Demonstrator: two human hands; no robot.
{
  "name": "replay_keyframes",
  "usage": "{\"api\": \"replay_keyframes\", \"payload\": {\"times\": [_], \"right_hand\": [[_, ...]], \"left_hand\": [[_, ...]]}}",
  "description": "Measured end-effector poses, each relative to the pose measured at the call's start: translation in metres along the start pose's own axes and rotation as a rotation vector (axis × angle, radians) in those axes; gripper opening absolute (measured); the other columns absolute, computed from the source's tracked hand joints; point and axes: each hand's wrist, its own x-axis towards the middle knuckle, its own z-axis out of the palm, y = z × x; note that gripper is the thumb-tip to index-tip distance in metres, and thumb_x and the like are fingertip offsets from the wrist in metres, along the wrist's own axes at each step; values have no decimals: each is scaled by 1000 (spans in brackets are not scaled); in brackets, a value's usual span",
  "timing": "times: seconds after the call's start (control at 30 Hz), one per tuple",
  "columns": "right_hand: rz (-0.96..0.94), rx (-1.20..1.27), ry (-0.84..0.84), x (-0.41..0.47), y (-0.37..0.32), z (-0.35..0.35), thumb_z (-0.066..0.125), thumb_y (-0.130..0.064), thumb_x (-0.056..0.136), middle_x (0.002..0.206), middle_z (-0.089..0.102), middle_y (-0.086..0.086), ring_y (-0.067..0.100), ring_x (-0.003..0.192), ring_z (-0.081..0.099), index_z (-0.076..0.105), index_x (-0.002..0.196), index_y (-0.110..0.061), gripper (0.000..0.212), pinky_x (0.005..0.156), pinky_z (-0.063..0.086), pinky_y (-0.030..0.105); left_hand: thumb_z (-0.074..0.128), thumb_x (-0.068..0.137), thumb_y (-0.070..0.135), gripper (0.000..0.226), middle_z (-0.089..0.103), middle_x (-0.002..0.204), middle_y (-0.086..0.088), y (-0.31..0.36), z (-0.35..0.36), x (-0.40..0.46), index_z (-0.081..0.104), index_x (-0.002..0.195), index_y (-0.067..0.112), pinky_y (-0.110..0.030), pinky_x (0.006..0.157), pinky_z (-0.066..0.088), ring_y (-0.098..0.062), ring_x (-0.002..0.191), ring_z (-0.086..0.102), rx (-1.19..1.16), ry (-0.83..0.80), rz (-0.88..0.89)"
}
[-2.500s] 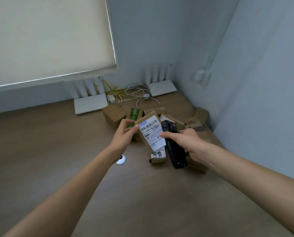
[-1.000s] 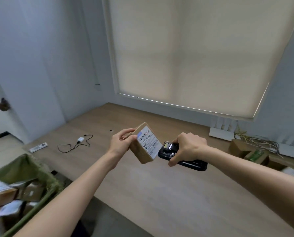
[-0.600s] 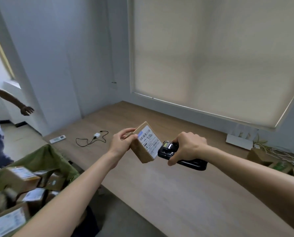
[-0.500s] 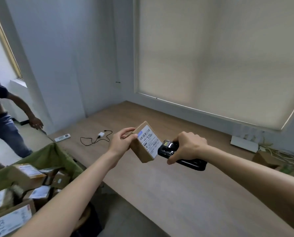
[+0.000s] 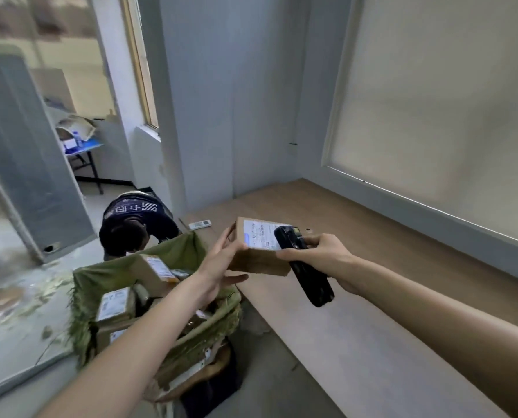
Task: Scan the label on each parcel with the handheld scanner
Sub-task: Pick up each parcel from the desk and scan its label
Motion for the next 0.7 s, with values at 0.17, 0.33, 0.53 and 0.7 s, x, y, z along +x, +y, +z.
{"api": "replay_keyframes", "payload": {"times": [0.17, 0.33, 0.53, 0.7], "right_hand": [[-61, 19, -96, 67, -22, 73, 95, -43, 67, 93, 79, 0, 15, 84, 76, 76, 109, -20, 51, 74, 61, 27], [-63, 14, -236, 145, -16, 148, 94, -45, 69, 91, 79, -1, 16, 85, 76, 72, 99, -29, 41, 82, 63, 32], [-9, -60, -356, 241, 14, 229, 96, -41, 68, 92, 80, -1, 14, 82, 77, 77, 101, -22, 42, 75, 63, 28], [34, -181, -409, 294, 47, 282, 95, -49, 66, 90, 78, -4, 14, 83, 76, 77, 101, -27, 45, 79, 63, 33]], "left_hand": [[63, 96, 38, 53, 64, 130, -6, -13, -86, 22, 46, 146, 41, -42, 74, 62, -27, 110, 65, 6, 150, -14], [70, 93, 31, 58, 66, 126, -10, -46, -160, 64, 47, 146, 37, -52, 96, 56, -29, 101, 71, 95, 331, -77], [72, 91, 22, 62, 74, 103, -4, -103, -220, 122, 47, 147, 33, -52, 99, 55, -25, 100, 70, 140, 418, -223], [66, 92, 9, 64, 68, 118, -2, -148, -246, 161, 45, 149, 30, -40, 86, 60, -20, 100, 70, 91, 445, -320]]}}
